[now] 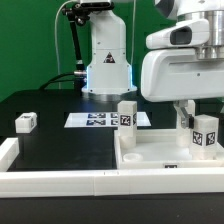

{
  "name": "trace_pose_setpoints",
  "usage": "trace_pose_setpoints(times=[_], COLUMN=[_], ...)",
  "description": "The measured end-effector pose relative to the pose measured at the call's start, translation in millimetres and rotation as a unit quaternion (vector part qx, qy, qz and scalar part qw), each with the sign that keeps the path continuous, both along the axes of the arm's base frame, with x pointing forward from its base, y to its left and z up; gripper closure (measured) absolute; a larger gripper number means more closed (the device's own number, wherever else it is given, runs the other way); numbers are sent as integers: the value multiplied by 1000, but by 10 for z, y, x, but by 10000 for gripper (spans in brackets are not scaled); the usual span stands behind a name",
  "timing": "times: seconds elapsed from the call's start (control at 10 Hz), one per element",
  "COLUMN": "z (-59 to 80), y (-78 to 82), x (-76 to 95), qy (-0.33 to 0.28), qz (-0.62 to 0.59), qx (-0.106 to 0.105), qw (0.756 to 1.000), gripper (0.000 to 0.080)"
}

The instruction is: Assemble square table

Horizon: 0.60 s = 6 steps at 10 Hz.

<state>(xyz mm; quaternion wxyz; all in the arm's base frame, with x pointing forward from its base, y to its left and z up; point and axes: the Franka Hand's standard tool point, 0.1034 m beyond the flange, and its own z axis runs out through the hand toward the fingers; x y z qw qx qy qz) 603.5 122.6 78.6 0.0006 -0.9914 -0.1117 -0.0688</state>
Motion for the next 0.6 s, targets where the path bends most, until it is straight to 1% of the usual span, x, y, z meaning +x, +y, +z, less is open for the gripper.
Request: trace_pose_setpoints(times=[0.1, 0.4, 0.6], z=[1, 0, 0], y=[0, -1, -2], x=[1, 1, 1], qy=[0, 0, 1], qz=[0, -20, -74], qx=[0, 3, 11], qw=[1000, 1000, 997], gripper=[511, 510, 510])
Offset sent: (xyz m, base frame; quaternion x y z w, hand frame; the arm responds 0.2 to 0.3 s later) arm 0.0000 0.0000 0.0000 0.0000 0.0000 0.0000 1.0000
